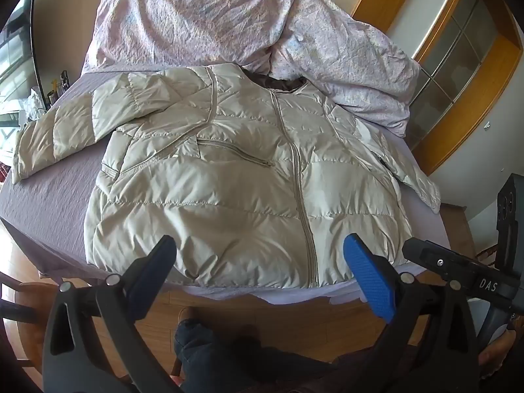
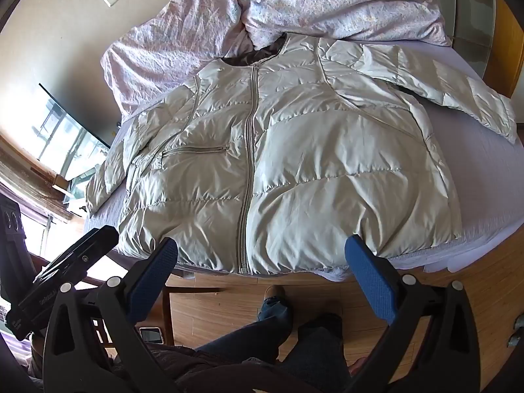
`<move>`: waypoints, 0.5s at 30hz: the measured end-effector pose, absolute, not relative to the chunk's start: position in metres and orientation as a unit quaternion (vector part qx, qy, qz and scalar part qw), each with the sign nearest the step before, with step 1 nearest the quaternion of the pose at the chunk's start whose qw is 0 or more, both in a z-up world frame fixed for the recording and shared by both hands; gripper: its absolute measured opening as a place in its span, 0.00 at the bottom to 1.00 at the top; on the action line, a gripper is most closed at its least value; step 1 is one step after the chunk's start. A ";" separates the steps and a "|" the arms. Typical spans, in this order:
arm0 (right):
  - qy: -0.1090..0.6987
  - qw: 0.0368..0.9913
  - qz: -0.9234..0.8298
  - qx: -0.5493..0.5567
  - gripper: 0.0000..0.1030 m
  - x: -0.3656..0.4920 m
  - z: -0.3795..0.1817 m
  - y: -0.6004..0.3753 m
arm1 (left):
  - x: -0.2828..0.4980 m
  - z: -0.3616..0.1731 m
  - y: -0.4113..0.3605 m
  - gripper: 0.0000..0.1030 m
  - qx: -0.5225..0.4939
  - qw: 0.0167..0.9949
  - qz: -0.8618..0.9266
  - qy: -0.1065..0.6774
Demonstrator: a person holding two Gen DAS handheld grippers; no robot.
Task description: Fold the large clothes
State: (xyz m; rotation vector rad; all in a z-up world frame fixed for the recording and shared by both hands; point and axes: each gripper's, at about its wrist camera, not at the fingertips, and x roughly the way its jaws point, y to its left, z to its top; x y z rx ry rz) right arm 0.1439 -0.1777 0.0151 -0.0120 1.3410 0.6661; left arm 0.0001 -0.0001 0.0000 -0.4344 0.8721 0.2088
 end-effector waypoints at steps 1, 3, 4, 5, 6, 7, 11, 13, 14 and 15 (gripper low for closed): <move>0.609 0.733 0.303 -0.006 0.99 0.144 0.015 -0.178 | 0.000 0.000 0.000 0.98 -0.209 0.878 0.100 0.418; 0.610 0.732 0.303 -0.005 0.99 0.144 0.015 -0.178 | 0.000 0.000 0.000 0.98 -0.209 0.878 0.100 0.418; 0.610 0.732 0.303 -0.005 0.99 0.144 0.015 -0.178 | 0.000 0.000 0.000 0.98 -0.209 0.879 0.100 0.418; 0.610 0.732 0.303 -0.005 0.99 0.144 0.014 -0.178 | 0.000 0.000 -0.001 0.98 -0.209 0.879 0.100 0.418; 0.610 0.732 0.302 -0.006 0.99 0.144 0.014 -0.177 | 0.000 0.001 -0.001 0.98 -0.209 0.879 0.099 0.418; 0.610 0.732 0.302 -0.006 0.99 0.144 0.015 -0.177 | 0.000 0.001 -0.001 0.98 -0.208 0.879 0.099 0.418; 0.611 0.732 0.302 -0.006 0.99 0.145 0.014 -0.177 | 0.000 0.000 0.000 0.98 -0.209 0.878 0.099 0.418; 0.611 0.732 0.302 -0.006 0.99 0.145 0.014 -0.177 | 0.000 0.000 0.000 0.98 -0.210 0.878 0.099 0.419; 0.611 0.732 0.302 -0.006 0.99 0.145 0.014 -0.177 | 0.000 0.000 0.000 0.98 -0.210 0.878 0.099 0.419; 0.611 0.732 0.302 -0.006 0.99 0.145 0.014 -0.177 | 0.000 0.000 0.000 0.98 -0.210 0.878 0.099 0.419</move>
